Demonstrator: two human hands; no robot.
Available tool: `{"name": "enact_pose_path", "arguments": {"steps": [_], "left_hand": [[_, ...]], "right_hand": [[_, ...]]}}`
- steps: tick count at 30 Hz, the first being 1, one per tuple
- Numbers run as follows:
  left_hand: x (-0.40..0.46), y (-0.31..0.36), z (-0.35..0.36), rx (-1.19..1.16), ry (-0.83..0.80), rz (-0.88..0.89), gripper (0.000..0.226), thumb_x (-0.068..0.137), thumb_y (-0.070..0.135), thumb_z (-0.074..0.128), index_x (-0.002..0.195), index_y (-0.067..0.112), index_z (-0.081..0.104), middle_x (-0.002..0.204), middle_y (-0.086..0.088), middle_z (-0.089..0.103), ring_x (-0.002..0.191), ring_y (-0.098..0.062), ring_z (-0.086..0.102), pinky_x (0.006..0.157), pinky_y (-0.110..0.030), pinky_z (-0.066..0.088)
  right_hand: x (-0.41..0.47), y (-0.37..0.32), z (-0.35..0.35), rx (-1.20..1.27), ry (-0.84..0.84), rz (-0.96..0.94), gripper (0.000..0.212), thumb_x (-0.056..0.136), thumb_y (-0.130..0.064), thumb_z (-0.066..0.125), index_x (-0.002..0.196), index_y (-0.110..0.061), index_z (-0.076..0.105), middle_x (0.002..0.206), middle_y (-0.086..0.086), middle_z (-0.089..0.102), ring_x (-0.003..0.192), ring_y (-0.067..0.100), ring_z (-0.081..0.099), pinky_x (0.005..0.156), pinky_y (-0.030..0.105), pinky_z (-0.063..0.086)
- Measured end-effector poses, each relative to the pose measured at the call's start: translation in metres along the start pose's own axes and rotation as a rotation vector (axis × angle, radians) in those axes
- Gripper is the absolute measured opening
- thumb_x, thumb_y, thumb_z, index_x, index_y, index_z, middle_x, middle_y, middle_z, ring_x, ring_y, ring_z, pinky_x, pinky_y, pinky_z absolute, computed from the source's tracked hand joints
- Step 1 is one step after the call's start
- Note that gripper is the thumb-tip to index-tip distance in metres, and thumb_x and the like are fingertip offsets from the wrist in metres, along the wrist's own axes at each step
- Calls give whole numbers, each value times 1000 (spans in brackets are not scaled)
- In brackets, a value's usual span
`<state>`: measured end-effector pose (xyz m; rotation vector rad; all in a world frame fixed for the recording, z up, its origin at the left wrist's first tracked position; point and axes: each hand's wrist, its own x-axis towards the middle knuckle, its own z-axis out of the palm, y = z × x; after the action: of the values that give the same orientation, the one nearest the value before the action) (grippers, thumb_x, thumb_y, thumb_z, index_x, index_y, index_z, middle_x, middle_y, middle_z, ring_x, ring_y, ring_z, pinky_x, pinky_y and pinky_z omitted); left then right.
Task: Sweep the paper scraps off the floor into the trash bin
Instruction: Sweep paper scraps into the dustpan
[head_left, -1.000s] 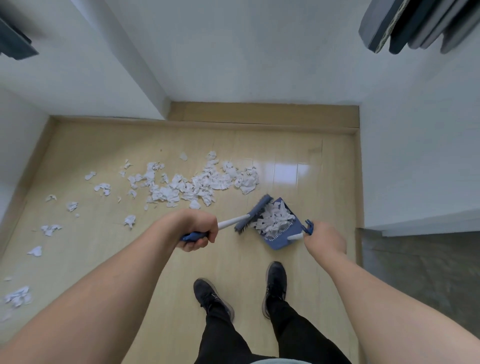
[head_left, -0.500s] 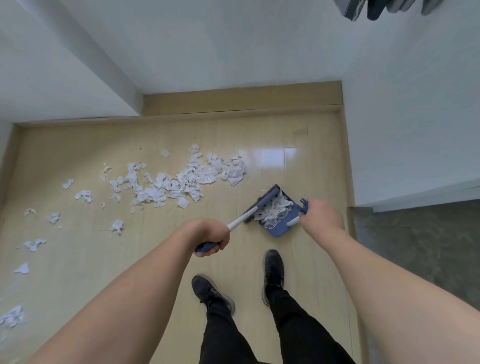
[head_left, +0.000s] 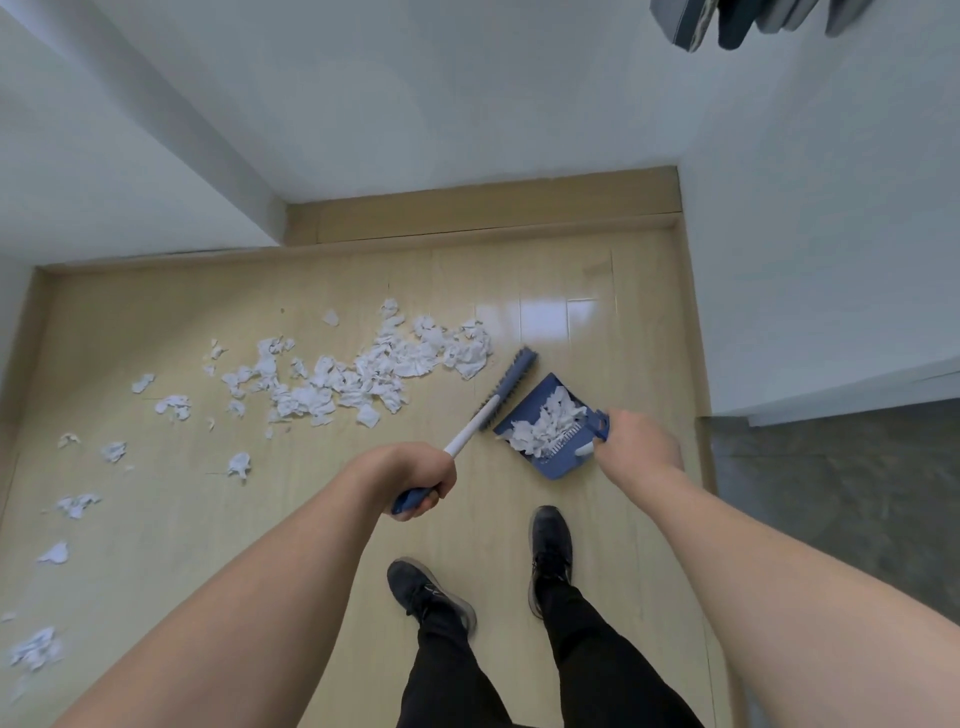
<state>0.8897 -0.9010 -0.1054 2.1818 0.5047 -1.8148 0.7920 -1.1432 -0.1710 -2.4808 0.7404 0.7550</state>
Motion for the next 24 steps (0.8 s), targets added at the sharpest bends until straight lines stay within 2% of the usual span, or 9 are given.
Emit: {"name": "enact_pose_path", "arguments": {"steps": [4,7,9,18,24], "left_hand": [[2,1,10,-10,-42,19,15,83,6,49,98,6,49,58,-4,48,43,-13,38,44,-22,31],[-12,-6,5,-29,-38,34,13,85,9,51,97,4,50,58,-3,48,41,-12,39,43,-22,32],[-21,-11,-1,-84,-46,36,12,86,10,52,97,5,51,58,-3,48,40,-13,39,44,-22,31],[-37,-31,-69,-359,16,91,15,87,10,51,101,4,49,55,-3,47,40,-12,38,40,-21,31],[-13,-11,-137,-433,116,113,8,88,8,49,96,6,49,54,-3,45,41,-12,37,39,-18,29]], "right_hand": [[4,-4,-1,-7,12,-3,16,84,-12,48,96,-17,58,96,8,64,83,30,59,63,28,41],[0,-6,-7,-13,-5,4,26,88,-13,49,112,-15,59,107,10,64,90,30,60,65,28,40],[-2,-6,-10,-13,-19,9,27,90,-15,49,115,-14,59,110,10,64,95,30,61,66,29,42],[17,-48,-35,17,-30,-21,17,86,-13,48,97,-13,62,96,9,66,78,29,61,67,31,52],[55,-86,-48,-39,-52,-24,14,84,-16,50,94,-17,61,94,6,65,77,28,58,63,28,46]]}}
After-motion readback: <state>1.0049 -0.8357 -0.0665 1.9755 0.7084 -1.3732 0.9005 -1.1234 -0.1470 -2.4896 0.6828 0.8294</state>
